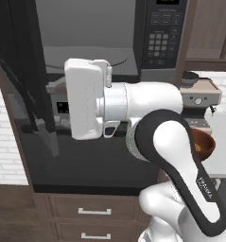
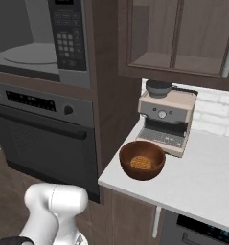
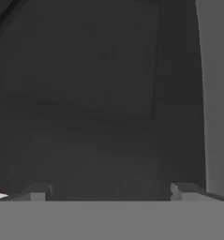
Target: Open the microwave, place the bowl with waffle inside the microwave, then close the microwave door and turn it on.
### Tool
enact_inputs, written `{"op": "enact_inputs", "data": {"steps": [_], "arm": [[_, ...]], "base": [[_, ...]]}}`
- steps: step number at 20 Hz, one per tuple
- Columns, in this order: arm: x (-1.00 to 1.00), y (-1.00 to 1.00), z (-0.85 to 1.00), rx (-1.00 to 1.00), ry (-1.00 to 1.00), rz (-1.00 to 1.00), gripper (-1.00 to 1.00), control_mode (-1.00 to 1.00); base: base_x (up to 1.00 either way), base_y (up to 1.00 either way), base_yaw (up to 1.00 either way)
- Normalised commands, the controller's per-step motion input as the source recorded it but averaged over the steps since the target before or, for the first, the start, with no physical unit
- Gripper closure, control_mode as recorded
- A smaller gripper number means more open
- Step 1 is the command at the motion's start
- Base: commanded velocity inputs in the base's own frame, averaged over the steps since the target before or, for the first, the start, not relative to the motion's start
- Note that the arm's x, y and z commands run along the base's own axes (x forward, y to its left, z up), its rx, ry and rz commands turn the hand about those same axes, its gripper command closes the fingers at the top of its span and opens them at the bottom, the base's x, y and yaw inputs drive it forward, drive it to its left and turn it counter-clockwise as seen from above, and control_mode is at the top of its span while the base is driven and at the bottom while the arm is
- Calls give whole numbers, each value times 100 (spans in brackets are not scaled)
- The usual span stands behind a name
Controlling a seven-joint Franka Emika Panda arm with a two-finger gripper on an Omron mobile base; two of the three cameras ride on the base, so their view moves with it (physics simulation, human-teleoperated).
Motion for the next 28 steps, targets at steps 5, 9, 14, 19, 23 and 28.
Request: {"op": "enact_inputs", "data": {"steps": [5, 9, 14, 19, 23, 28], "arm": [[73, 89, -18, 0, 0, 18, -100, -100], [55, 80, -11, 0, 0, 17, -100, -100], [18, 74, -1, 0, 0, 10, -100, -100], [-44, -12, 8, 0, -12, 4, -100, -100], [-98, -85, 0, 0, -19, 0, -100, -100], [-23, -94, -9, -3, -3, -1, -100, -100]], "base": [[0, 0, 0], [0, 0, 0], [0, 0, 0], [0, 0, 0], [0, 0, 0], [0, 0, 0]]}}
